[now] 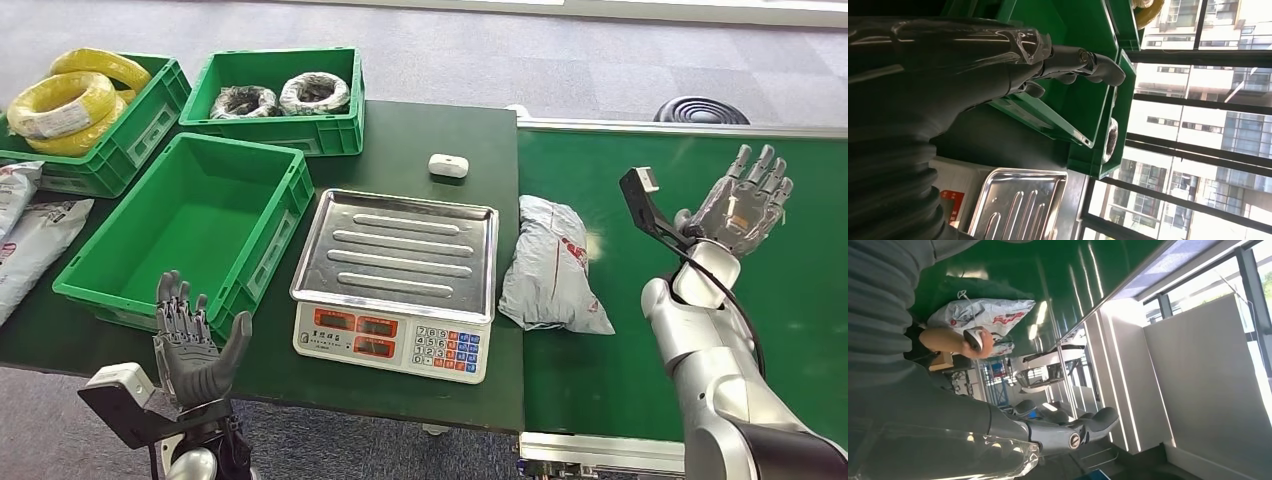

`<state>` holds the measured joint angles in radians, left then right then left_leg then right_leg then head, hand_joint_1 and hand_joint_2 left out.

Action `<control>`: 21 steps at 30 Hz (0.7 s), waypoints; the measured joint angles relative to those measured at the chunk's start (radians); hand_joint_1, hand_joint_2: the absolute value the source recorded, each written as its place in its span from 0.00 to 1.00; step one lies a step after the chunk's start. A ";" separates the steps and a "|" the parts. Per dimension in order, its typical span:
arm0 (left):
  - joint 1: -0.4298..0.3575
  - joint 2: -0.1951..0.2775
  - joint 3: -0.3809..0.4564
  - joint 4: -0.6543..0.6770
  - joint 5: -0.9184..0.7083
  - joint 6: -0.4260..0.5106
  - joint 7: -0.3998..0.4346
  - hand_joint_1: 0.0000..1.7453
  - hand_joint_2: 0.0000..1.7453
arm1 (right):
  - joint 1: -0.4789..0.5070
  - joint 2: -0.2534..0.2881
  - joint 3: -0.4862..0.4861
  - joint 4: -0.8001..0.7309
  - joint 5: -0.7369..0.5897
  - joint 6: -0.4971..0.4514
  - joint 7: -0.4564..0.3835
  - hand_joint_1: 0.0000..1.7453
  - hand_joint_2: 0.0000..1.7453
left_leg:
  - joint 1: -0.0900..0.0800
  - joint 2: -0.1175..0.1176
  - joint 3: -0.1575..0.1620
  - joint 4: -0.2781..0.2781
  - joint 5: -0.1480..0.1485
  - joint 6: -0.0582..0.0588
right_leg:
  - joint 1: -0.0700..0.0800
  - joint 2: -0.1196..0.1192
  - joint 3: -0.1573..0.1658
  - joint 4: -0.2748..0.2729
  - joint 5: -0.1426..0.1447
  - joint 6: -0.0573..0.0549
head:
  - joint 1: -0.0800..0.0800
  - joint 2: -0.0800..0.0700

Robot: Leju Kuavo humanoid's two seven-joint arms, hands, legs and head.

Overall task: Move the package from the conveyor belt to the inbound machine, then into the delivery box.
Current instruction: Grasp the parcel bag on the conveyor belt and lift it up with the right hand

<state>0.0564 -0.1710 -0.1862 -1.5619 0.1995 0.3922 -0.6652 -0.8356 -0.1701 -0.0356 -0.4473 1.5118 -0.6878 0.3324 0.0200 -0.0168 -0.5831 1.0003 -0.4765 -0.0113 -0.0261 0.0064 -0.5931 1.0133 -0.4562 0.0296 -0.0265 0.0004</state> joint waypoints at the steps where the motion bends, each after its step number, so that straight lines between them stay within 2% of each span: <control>1: 0.000 0.001 0.000 0.000 0.000 0.000 0.000 0.00 1.00 | -0.001 0.001 -0.003 0.000 0.000 0.000 -0.001 0.00 1.00 | 0.000 0.000 0.000 0.000 0.000 0.000 | 0.000 0.000 0.000 0.000 0.000 0.000 | 0.000 0.000; 16: 0.001 0.002 0.001 0.000 0.004 0.014 -0.002 0.00 1.00 | -0.003 0.018 -0.045 -0.015 0.005 0.000 -0.039 0.00 1.00 | 0.000 0.000 0.000 0.000 0.000 0.000 | 0.000 0.000 0.000 0.000 0.000 0.000 | 0.000 0.000; 18: 0.002 0.002 0.001 0.000 0.004 0.016 -0.002 0.00 1.00 | -0.004 0.024 -0.061 -0.020 -0.024 0.011 -0.089 0.00 1.00 | 0.000 0.000 0.000 0.000 0.000 0.000 | 0.000 0.000 0.000 0.000 0.000 0.000 | 0.000 0.000; 21: 0.004 0.000 0.002 0.000 0.002 0.017 -0.003 0.00 1.00 | -0.018 0.046 -0.137 -0.010 -0.199 0.133 -0.287 0.00 1.00 | 0.000 0.000 0.000 0.000 0.000 0.000 | 0.000 0.000 0.000 0.000 0.000 0.000 | 0.000 0.000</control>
<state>0.0602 -0.1708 -0.1843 -1.5615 0.2017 0.4089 -0.6680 -0.8532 -0.1245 -0.1730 -0.4575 1.3126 -0.5545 0.0456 0.0200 -0.0167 -0.5829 1.0003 -0.4764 -0.0114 -0.0261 0.0065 -0.5932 1.0133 -0.4562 0.0296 -0.0266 0.0004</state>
